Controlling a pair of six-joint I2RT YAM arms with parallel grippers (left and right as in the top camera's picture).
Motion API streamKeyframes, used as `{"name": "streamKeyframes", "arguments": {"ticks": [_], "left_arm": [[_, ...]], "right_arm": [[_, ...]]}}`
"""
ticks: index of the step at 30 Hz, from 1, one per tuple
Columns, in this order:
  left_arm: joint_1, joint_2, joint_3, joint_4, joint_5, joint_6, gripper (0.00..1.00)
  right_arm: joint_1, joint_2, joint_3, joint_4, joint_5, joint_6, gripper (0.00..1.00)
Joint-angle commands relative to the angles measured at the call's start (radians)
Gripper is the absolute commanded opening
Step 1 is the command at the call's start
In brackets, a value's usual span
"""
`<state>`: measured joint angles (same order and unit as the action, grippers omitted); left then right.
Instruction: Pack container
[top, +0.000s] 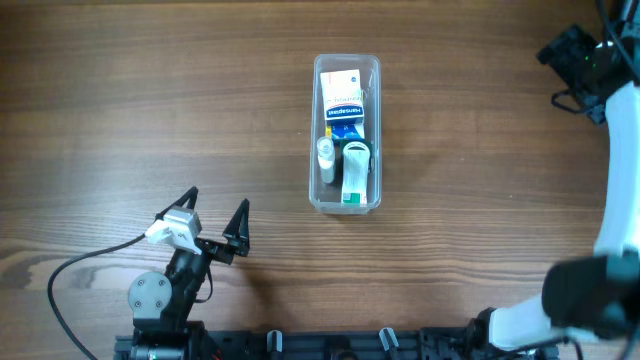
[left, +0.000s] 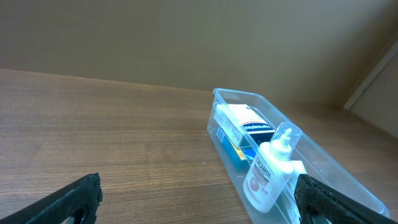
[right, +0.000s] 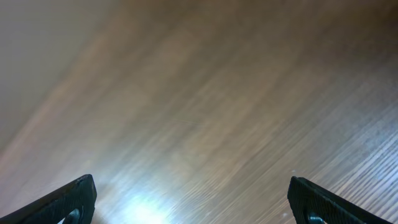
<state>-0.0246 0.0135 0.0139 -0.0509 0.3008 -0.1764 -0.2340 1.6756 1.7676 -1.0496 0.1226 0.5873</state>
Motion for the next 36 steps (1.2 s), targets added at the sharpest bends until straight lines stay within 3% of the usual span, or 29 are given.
{"name": "streamKeyframes", "arguments": {"ticks": [1, 13, 17, 20, 24, 27, 32, 34, 36], "left_arm": [[0.008, -0.011, -0.008, 0.003, -0.006, 0.016, 1.0], [0.008, -0.011, -0.008, 0.003, -0.006, 0.016, 1.0], [0.008, -0.011, -0.008, 0.003, -0.006, 0.016, 1.0], [0.008, -0.011, -0.008, 0.003, -0.006, 0.016, 1.0], [0.008, -0.011, -0.008, 0.003, -0.006, 0.016, 1.0], [0.008, -0.011, -0.008, 0.002, -0.006, 0.016, 1.0], [0.008, -0.011, -0.008, 0.002, -0.006, 0.016, 1.0], [0.008, -0.011, -0.008, 0.002, -0.006, 0.016, 1.0], [0.008, -0.011, -0.008, 0.002, -0.006, 0.016, 1.0]], "right_arm": [[0.054, -0.214, 0.004, 0.002, -0.005, 0.018, 1.0], [0.13, -0.661, -0.036, 0.002, -0.005, 0.018, 1.0], [0.13, -0.798, -0.244, 0.084, -0.002, 0.042, 1.0], [0.13, -0.901, -0.404, 0.112, 0.0, 0.23, 1.0], [0.143, -1.036, -0.595, 0.119, 0.08, 0.344, 1.0], [0.178, -1.137, -0.72, 0.07, 0.2, 0.386, 1.0], [0.204, -1.277, -0.916, -0.008, 0.15, 0.449, 1.0], [0.204, -1.328, -0.999, 0.048, 0.173, 0.539, 1.0], [0.204, -1.392, -1.155, 0.223, 0.164, 0.457, 1.0]]}}
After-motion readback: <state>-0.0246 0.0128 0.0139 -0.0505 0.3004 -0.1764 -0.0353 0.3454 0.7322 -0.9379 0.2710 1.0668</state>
